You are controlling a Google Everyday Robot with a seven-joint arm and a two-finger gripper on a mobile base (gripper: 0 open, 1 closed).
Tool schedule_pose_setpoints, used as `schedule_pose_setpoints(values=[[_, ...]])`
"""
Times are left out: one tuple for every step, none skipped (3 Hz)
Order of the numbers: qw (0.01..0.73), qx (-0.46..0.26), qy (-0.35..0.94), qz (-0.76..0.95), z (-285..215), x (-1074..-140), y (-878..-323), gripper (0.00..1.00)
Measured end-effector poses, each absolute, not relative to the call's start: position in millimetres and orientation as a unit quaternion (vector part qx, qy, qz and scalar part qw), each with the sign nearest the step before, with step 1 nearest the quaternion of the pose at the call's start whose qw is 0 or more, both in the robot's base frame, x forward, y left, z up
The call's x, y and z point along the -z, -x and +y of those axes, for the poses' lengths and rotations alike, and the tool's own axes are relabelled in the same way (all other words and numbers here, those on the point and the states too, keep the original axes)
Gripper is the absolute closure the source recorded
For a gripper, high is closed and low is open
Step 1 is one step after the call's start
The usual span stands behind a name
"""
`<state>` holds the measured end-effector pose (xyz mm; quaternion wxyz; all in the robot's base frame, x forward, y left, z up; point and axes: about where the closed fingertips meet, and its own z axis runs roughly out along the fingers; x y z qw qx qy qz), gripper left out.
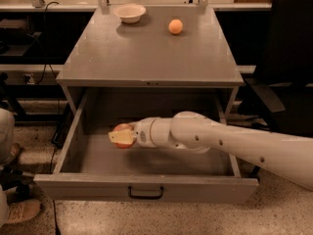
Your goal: Place apple into top drawer
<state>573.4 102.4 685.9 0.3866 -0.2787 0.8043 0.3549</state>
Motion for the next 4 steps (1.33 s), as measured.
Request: schedule_pose_setpoints(values=[[0.382,-0.34,0.296,0.807,122.5,-674.0,-577.5,1.0],[0.38,-0.334,0.303,0.808,133.9,-667.6,-580.1,1.0],[0.372,-0.335,0.305,0.81,139.9,-663.2,-579.5,0.87],[0.362,-0.34,0.312,0.81,145.6,-662.2,-577.3,0.64]])
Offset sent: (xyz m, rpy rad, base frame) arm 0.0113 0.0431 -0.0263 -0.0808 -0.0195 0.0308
